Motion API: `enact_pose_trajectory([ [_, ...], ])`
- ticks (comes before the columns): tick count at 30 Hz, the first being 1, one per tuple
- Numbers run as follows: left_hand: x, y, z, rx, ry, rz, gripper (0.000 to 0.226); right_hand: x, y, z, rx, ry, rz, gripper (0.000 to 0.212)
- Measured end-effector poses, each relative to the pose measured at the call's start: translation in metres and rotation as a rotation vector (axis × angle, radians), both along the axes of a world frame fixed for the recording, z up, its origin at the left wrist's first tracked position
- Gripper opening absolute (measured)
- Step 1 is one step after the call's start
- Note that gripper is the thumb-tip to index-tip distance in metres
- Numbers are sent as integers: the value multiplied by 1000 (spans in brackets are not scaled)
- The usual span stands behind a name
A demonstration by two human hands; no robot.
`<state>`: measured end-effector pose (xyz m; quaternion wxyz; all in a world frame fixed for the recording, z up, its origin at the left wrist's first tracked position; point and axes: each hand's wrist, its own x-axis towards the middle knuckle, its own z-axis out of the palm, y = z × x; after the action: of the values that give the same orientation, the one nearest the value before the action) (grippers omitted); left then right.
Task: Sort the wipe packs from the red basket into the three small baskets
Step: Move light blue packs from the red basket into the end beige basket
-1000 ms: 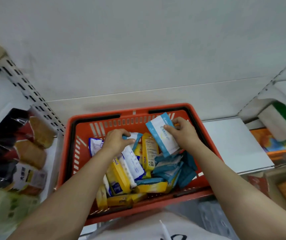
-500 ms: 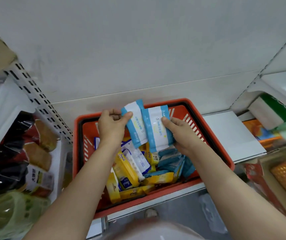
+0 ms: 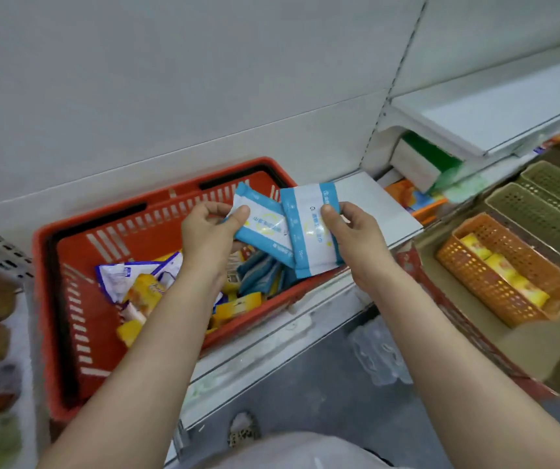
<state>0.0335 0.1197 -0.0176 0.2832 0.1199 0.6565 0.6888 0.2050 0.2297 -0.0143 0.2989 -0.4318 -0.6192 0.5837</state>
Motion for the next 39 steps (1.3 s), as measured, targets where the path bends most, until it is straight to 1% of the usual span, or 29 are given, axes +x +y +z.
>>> enact_pose_trajectory([
  [2, 36, 19, 4, 47, 9, -11, 23, 47, 14, 5, 52, -5, -91, 29],
  [3, 58, 29, 6, 72, 8, -27, 23, 75, 22, 5, 39, 9, -132, 28],
  [5, 109, 51, 6, 117, -21, -78, 25, 135, 37, 5, -54, 84, -183, 19],
  [7, 168, 72, 3, 143, -68, -149, 31, 201, 48, 3, -182, 216, -207, 8],
  [8, 200, 83, 1, 149, -88, -187, 31, 235, 52, 2, -229, 261, -224, 11],
  [9, 233, 93, -3, 146, -99, -228, 28, 271, 56, 0, -258, 278, -249, 20],
  [11, 289, 110, -13, 120, -104, -309, 18, 334, 61, -4, -280, 266, -325, 34],
  [13, 350, 130, -22, 104, -117, -393, 14, 402, 66, -10, -277, 283, -408, 34],
  [17, 449, 165, -33, 95, -144, -515, 21, 506, 74, -16, -248, 264, -560, 29],
  [20, 499, 192, -35, 91, -164, -572, 20, 556, 89, -22, -227, 274, -623, 27],
  [23, 537, 229, -39, 78, -137, -606, 17, 594, 116, -31, -195, 300, -668, 25],
  [26, 571, 272, -50, 57, -111, -629, 14, 630, 153, -41, -161, 259, -713, 22],
  [32, 644, 372, -68, 46, -265, -620, 11, 706, 236, -44, -170, 125, -772, 22],
  [35, 676, 418, -69, 31, -294, -639, 15, 737, 283, -41, -160, 96, -776, 26],
  [39, 704, 467, -71, -24, -267, -607, 18, 761, 339, -44, -153, 95, -776, 23],
])
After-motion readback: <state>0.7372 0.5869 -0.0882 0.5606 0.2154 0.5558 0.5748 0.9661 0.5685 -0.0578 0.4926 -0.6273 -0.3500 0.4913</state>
